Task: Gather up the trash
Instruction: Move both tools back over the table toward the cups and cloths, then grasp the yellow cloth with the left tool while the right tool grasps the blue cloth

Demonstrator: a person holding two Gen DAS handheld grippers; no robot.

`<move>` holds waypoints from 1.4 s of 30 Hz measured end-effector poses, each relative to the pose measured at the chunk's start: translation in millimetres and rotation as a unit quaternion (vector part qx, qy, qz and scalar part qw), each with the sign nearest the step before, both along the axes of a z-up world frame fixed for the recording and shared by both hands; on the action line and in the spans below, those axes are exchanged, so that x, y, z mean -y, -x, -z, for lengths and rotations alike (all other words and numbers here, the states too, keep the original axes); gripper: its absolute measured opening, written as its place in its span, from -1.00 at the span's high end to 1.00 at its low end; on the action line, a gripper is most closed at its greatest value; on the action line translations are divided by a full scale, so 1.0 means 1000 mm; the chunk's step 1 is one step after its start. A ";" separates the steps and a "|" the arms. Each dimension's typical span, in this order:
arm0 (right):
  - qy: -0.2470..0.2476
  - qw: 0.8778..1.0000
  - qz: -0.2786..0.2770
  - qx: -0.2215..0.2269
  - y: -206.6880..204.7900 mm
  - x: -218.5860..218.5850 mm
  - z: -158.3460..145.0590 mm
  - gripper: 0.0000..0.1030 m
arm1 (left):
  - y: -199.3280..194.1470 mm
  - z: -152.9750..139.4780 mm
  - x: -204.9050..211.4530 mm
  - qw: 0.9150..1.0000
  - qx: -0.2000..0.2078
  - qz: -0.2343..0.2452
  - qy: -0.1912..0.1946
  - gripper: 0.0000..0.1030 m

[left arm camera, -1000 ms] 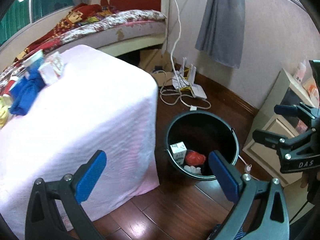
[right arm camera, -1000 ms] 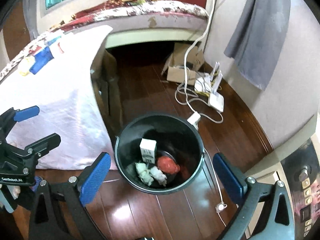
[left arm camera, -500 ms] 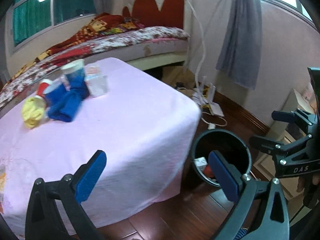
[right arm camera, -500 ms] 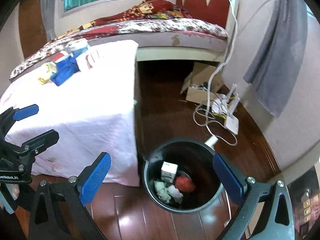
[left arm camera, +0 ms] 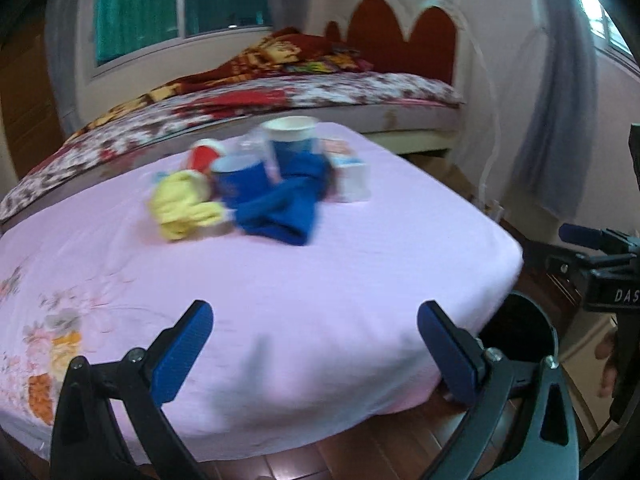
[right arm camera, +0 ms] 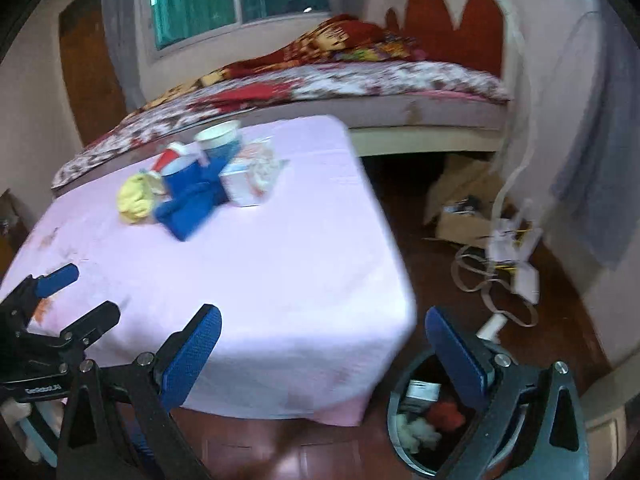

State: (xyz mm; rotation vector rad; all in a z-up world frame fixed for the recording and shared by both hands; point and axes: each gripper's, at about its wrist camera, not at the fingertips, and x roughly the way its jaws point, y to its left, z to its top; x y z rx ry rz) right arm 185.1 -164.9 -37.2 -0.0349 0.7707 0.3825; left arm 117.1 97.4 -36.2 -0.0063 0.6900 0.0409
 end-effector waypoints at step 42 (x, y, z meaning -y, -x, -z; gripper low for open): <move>0.005 0.996 -0.075 -0.050 -0.137 -0.217 0.039 -0.16 | -0.114 0.022 -0.142 0.995 -0.020 -0.069 0.068 -0.47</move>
